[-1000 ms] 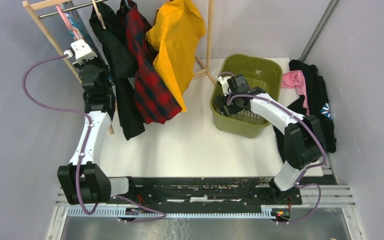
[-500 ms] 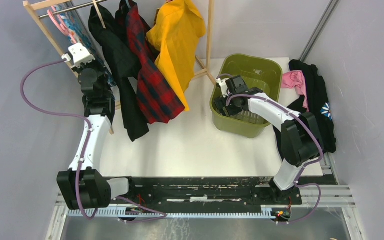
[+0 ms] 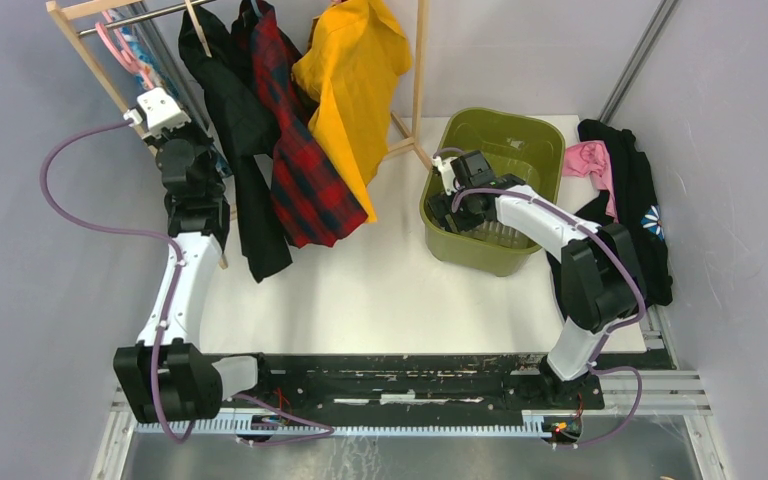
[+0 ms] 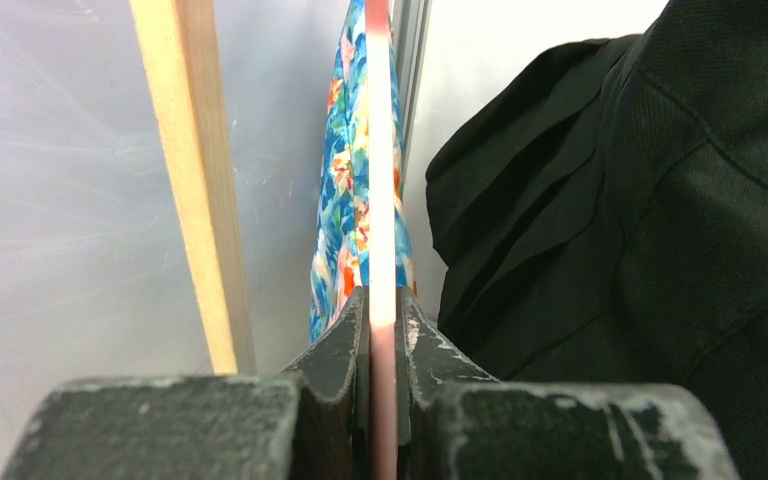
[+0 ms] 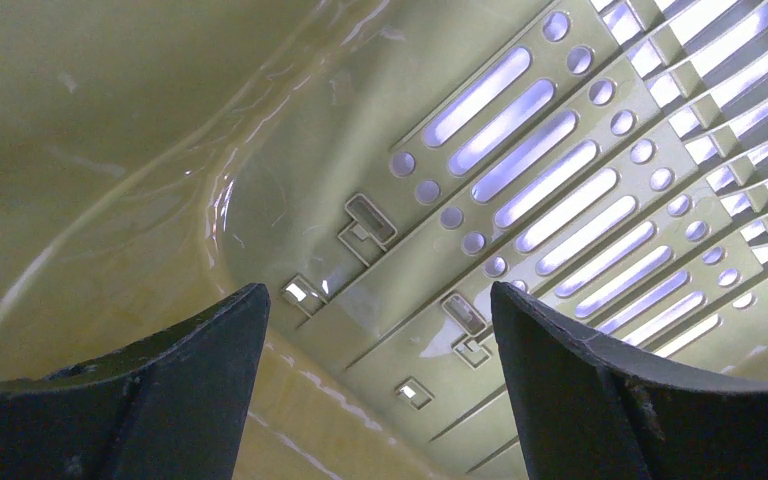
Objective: Remove the skirt from the hanger
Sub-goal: Pick up the hanger from the clothesline.
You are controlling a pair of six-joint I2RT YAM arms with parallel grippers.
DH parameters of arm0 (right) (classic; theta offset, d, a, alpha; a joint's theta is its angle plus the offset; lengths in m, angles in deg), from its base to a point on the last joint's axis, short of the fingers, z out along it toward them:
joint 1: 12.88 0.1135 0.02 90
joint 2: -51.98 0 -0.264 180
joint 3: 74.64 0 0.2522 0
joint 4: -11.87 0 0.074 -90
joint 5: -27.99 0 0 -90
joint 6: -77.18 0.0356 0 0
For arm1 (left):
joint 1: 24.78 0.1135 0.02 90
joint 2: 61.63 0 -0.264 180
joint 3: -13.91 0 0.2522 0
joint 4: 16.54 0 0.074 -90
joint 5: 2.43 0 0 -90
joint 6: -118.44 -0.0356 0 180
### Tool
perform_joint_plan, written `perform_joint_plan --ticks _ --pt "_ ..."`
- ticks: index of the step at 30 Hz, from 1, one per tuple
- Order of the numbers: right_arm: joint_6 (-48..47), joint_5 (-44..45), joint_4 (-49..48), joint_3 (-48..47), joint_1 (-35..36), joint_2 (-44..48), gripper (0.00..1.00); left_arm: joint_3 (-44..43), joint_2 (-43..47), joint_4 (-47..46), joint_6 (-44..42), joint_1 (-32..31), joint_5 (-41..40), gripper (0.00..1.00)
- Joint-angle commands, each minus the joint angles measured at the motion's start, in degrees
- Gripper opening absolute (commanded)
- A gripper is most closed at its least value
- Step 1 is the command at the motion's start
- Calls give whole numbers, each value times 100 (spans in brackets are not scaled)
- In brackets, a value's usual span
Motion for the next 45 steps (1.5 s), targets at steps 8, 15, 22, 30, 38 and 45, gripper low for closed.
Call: perform_joint_plan --ticks 8,15,22,30,38,45 --pt "58 -113 -22 -291 37 -78 87 -118 709 408 -31 -3 108 3" --pt "14 -18 54 -395 42 -13 87 -186 898 1520 40 -30 374 3" --pt "-29 15 216 -680 50 125 83 -113 1371 2473 231 -56 471 3" --pt "-644 -223 543 -1196 703 413 81 -395 1914 3690 479 -55 872 3" --pt "-903 -756 1309 -2547 1661 320 81 -550 2474 4600 421 -63 1418 3" --pt "-1107 655 1631 -2811 2109 198 84 -552 2796 4796 469 -74 1519 3"
